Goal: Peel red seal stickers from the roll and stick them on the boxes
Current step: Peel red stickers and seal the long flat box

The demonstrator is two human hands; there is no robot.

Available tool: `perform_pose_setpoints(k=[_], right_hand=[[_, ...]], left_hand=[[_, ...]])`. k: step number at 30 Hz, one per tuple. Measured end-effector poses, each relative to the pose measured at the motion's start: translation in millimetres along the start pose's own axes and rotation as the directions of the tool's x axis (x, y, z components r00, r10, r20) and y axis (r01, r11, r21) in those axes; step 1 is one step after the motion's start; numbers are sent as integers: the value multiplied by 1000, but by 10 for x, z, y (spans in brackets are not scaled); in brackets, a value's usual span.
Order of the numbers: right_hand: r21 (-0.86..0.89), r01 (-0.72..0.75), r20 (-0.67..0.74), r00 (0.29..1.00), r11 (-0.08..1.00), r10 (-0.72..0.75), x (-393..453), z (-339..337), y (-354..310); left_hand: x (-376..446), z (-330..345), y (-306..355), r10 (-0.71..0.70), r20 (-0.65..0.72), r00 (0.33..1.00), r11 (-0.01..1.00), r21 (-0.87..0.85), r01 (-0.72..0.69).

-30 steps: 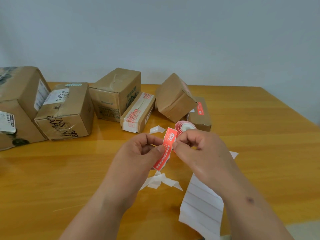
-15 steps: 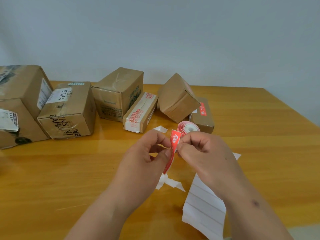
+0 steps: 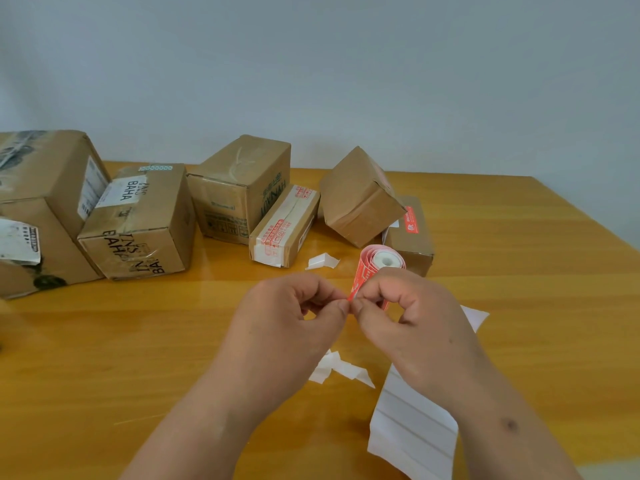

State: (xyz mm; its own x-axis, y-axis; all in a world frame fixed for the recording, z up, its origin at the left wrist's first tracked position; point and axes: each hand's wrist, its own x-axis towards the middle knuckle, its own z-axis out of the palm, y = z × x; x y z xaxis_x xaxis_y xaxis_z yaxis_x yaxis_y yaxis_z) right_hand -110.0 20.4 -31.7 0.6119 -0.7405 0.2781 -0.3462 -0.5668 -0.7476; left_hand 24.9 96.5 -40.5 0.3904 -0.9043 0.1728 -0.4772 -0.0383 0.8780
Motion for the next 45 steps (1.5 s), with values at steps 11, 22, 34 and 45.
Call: perform_pose_setpoints(k=[11, 22, 34, 45], right_hand=[[-25, 78, 15, 997, 997, -78, 18, 13, 91], [-139, 83, 65, 995, 987, -75, 15, 17, 97], [-287, 105, 15, 994, 952, -105, 21, 79, 106], [-263, 94, -2, 995, 960, -98, 21, 98, 163]], left_hand=[[19, -70, 92, 34, 72, 997, 970, 239, -50], [-4, -104, 160, 72, 134, 988, 880, 459, -126], [-4, -48, 96, 63, 98, 993, 892, 440, -100], [31, -14, -15, -33, 12, 999, 983, 179, 30]])
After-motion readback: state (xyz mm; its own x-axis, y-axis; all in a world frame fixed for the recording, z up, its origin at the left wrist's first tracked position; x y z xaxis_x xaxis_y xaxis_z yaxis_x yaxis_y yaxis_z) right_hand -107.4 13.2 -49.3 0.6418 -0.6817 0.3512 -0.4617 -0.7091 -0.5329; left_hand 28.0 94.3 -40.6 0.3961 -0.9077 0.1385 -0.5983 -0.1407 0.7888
